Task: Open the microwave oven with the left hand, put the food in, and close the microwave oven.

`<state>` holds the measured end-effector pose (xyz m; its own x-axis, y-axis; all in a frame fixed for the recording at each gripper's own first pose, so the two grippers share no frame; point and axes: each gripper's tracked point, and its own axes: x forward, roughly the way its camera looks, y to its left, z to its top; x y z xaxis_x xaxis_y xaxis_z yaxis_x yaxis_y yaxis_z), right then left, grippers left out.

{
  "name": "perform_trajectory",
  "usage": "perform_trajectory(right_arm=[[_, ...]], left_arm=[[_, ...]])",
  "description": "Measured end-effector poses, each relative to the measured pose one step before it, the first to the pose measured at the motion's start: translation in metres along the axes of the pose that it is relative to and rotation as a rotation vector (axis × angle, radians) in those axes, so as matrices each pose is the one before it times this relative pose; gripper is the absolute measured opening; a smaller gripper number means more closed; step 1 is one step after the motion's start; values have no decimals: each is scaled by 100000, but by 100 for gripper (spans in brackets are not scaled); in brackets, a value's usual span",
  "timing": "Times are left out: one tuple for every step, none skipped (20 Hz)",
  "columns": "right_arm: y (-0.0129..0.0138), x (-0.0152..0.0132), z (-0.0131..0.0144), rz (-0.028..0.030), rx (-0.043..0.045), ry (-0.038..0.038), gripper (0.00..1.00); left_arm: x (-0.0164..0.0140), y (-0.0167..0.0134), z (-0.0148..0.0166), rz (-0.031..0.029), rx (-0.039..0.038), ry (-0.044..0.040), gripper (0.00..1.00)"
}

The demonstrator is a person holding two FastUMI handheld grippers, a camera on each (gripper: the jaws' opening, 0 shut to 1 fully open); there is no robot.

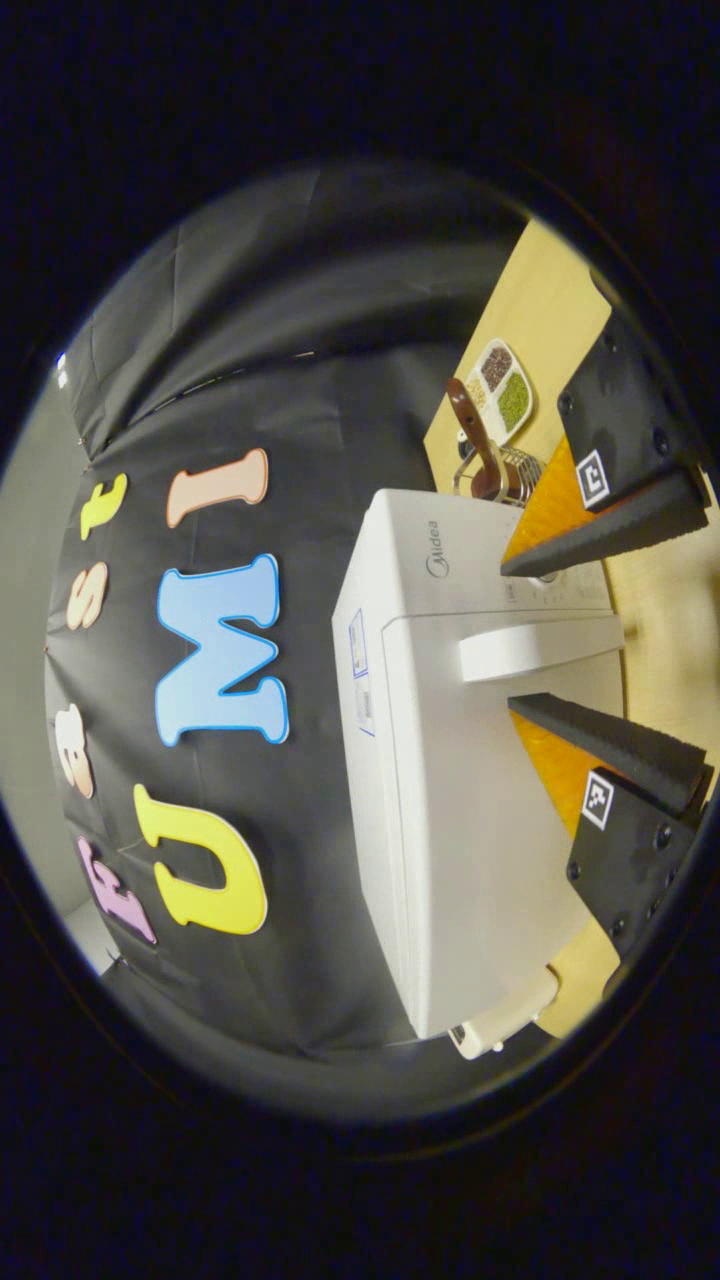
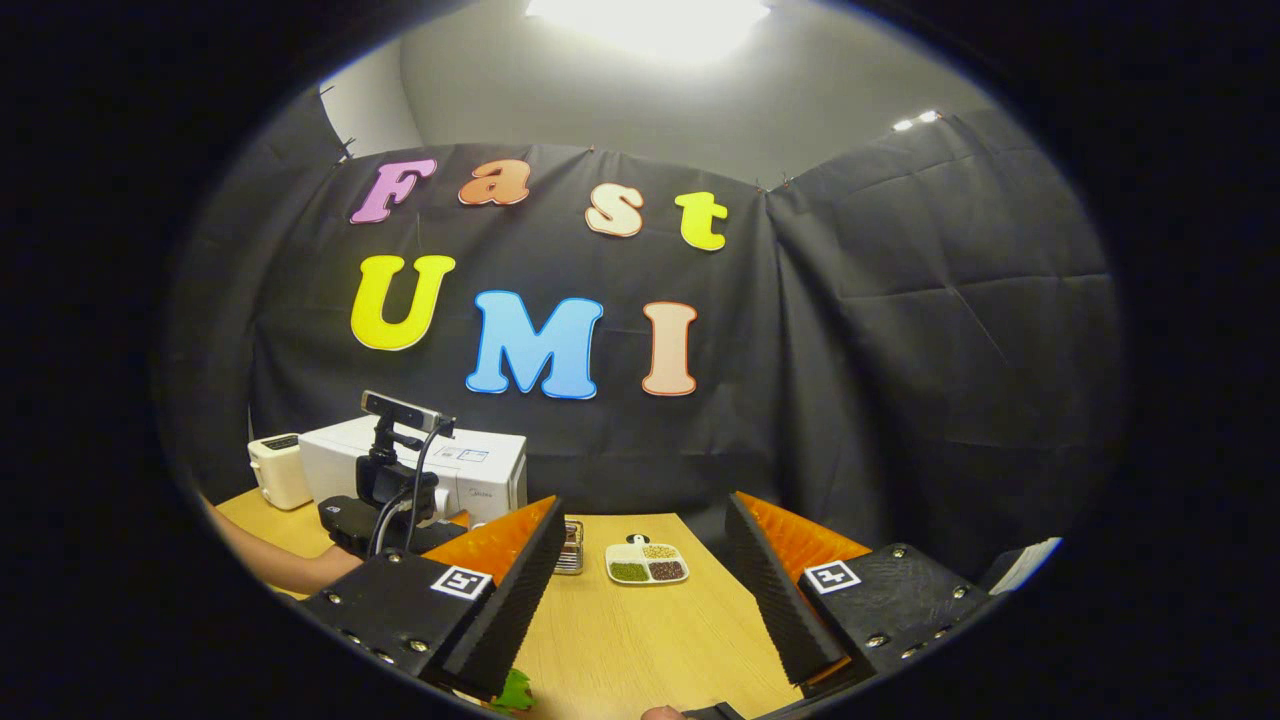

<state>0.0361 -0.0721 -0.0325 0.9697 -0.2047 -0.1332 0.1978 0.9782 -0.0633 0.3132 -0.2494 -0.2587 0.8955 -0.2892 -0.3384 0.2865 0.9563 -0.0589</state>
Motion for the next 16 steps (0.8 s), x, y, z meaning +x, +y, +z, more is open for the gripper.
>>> perform_trajectory(right_arm=[[-19, -28, -51, -246, -380, 42, 98], [-107, -108, -71, -490, -446, 187, 98], [-103, -110, -132, -365, -340, 328, 98], [-52, -86, -145, -250, 22, 464, 98], [-121, -86, -154, -261, 413, 341, 98], [-134, -88, -75, -253, 603, 301, 98], [-146, -42, -178, -285, 665, 396, 98], [-100, -131, -6, -203, 599, 201, 98], [-105, -107, -47, -165, 404, -52, 98], [-105, -183, -32, -129, 241, -55, 98], [-141, -201, -51, -162, 267, 2, 98], [-72, -228, 26, -92, 293, -113, 98], [-117, -134, -122, -108, 326, 7, 98], [-83, -201, -44, 38, 299, 56, 98], [-67, -172, -90, -116, 112, -87, 98], [-166, -287, 46, -148, 36, -160, 98]], left_arm=[[178, -21, -221, 318, 48, 205, 75], [117, 30, -34, 332, 917, 491, 69], [149, 58, -149, 566, 1053, 214, 64], [26, -77, 91, -386, 821, -69, 58], [307, -17, -1, 407, 915, -115, 55], [74, 314, 96, 1100, 1125, 115, 50], [-82, 113, -27, 220, -8, 64, 44], [-185, -10, 77, -142, -419, -161, 38], [251, -176, -194, -353, -369, 333, 35], [-73, 87, -45, -232, -580, 14, 34], [-84, -54, 11, 0, -100, 242, 32], [-88, 124, 55, 248, -24, -4, 28], [-54, -46, -14, 164, -493, 496, 24], [14, -68, -55, 113, -478, 566, 19], [-16, 24, 11, -246, 134, 517, 15], [-27, -11, 44, -479, 142, 208, 14]])
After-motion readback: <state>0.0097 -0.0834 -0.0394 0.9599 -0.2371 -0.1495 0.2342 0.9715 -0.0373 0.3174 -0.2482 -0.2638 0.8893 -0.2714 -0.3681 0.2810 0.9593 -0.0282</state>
